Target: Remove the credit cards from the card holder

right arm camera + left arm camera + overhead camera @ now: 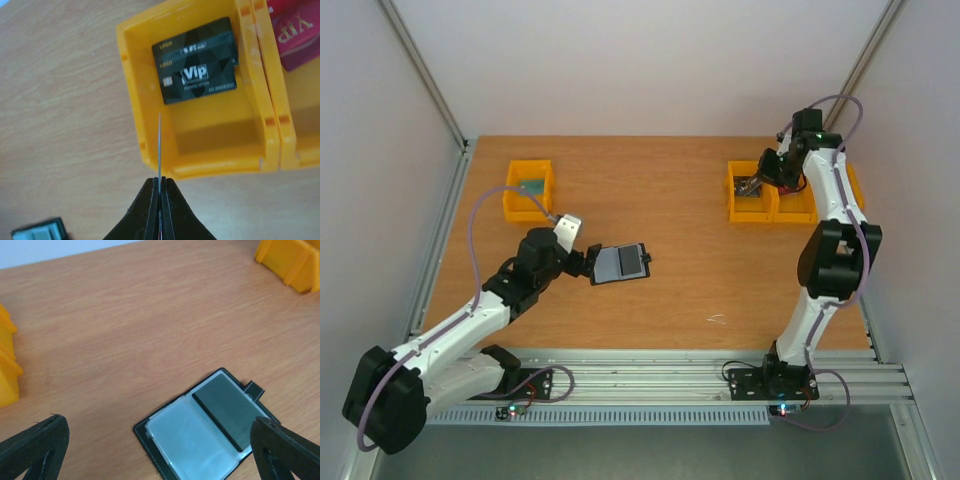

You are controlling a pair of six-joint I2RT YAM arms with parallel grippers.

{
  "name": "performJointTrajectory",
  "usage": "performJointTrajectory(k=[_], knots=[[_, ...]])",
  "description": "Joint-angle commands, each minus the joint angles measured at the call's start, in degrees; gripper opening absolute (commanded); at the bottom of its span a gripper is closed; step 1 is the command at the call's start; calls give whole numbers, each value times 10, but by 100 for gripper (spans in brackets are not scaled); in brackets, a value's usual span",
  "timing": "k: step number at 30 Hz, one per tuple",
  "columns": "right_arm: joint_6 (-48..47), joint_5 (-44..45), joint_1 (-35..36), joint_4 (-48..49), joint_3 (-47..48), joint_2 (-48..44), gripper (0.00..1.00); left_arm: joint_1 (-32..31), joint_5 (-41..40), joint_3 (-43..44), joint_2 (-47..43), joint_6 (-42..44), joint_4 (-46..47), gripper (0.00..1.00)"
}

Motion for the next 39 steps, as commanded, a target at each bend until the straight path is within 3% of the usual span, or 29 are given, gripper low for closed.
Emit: performJointTrajectory(k=[1, 11, 23, 32, 39], knots=[[-3, -1, -4, 24, 77, 69, 1, 3, -28, -6, 0, -3, 13, 99], [-18, -46, -4, -71, 291, 246, 1, 9, -37, 13, 49, 11, 20, 100], [-26, -44, -4, -97, 317, 292, 1, 11, -43, 26, 83, 17, 32, 99], [-50, -25, -4, -172, 451, 376, 2, 11, -45, 26, 86, 16, 34, 99], [-67, 3, -4, -170, 453, 370, 27, 11, -44, 25, 84, 16, 35, 99]])
